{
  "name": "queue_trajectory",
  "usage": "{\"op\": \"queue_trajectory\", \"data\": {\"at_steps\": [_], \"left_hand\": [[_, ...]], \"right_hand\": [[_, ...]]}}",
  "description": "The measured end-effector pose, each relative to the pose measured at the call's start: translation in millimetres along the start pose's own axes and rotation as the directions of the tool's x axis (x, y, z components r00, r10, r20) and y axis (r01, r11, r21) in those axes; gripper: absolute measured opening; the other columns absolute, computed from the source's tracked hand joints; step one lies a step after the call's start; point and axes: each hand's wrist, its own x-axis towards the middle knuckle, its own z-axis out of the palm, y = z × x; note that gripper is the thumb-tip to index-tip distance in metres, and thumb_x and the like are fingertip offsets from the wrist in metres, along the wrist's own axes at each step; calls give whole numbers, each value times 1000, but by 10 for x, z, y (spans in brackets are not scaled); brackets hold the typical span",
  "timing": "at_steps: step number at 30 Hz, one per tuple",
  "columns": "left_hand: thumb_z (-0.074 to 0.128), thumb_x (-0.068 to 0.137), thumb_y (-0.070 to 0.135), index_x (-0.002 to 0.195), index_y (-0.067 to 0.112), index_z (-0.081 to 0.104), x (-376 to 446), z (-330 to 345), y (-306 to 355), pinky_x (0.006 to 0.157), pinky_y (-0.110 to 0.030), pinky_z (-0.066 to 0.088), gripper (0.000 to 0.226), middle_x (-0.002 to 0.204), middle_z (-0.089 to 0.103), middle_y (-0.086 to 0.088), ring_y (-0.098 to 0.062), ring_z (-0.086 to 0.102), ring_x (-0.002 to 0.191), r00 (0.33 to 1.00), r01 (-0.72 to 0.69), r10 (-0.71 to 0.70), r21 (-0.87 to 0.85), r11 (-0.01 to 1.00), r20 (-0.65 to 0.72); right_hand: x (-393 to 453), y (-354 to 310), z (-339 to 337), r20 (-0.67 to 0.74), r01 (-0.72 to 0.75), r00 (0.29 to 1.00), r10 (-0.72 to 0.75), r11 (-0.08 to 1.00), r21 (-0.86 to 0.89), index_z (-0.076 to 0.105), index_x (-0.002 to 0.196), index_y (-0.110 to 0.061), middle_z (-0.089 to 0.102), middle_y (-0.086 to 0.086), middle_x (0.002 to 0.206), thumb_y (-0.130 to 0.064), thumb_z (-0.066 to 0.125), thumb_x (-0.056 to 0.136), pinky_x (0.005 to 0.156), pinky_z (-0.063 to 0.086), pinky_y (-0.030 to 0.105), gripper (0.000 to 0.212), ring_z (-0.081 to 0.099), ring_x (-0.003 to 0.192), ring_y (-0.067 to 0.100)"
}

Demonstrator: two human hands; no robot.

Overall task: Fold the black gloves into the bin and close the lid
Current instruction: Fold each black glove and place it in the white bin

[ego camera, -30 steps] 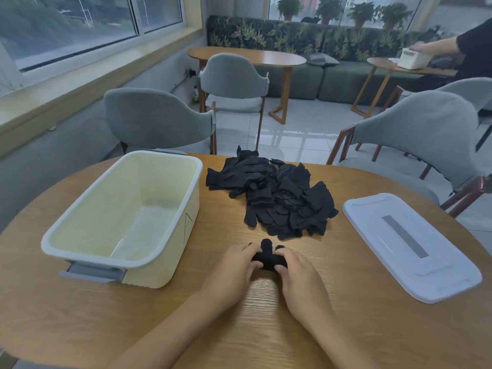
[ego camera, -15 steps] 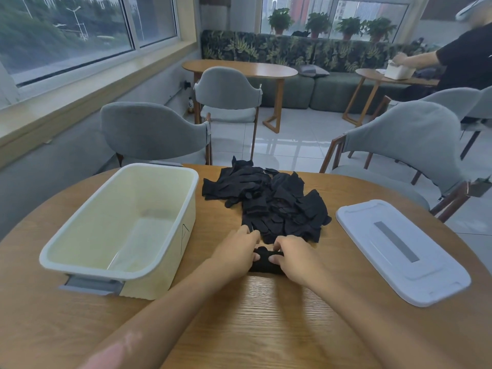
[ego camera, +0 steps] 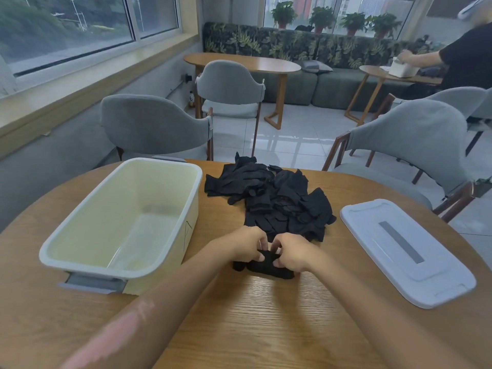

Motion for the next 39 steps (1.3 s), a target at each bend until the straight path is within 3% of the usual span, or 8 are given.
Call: {"op": "queue_trajectory", "data": {"at_steps": [8,12,18,25,30,33,35,39], "left_hand": [[72,90,16,105,20,64,-32,83,-4,94,-38,53,17,108,66,-2,-22,62,103,998,-41,42,20,999,-50],[73,89,12,87,25,61,-105,100,-38,89,-34,52,17,91,60,11,-16,60,98,993,-65,60,-48,997,-99],[74,89,16,100,24,66,-210,3,-5,82,-29,49,16,106,66,2,-17,61,98,980,-72,58,-68,995,-188],[72,92,16,103,25,65,-501,-498,62,71,-23,44,16,111,65,2,-14,58,92,949,-98,74,-65,993,-306],[71,92,15,99,27,64,-932,-1011,-30,72,-19,43,16,97,61,9,-11,59,93,925,-129,111,-26,991,-362],[69,94,13,99,25,65,-1230,-1316,-170,58,-12,44,13,88,61,12,-8,61,80,914,-118,105,-7,993,-393],[67,94,15,98,27,66,-1415,-1504,-325,54,-15,50,12,87,63,13,-4,64,76,914,-101,108,37,994,-392],[70,92,17,92,37,66,-1688,-1711,-720,79,-41,60,20,91,70,13,-10,67,89,920,-40,62,63,997,-387]], "right_hand": [[-44,-59,115,-49,40,998,-44,996,-78,57,130,-18,63,6,121,-7,58,90,87,56,34,42,62,106,25],[-79,-9,107,-78,73,994,-74,997,-22,62,126,-21,63,4,125,-6,63,90,79,48,27,40,59,110,22],[-185,-38,-24,-108,118,988,-112,992,51,63,123,-21,62,4,127,-10,69,89,92,51,32,37,59,114,23],[-413,-327,-439,-188,230,958,-216,971,56,62,120,-23,62,1,120,-12,68,91,85,49,30,31,57,105,18],[-635,-774,-708,-244,330,920,-307,942,56,61,118,-23,63,-3,111,-16,65,94,85,54,33,26,61,98,16],[-694,-1134,-747,-298,390,887,-354,918,72,60,115,-22,65,-3,108,-17,65,94,85,56,36,22,63,94,17],[-696,-1399,-715,-334,421,864,-377,904,68,60,115,-20,65,-1,108,-16,64,94,87,56,39,21,62,96,19],[-663,-1907,-576,-343,455,844,-413,889,50,63,112,-11,67,8,104,-7,58,93,83,58,45,20,64,93,25]]}}
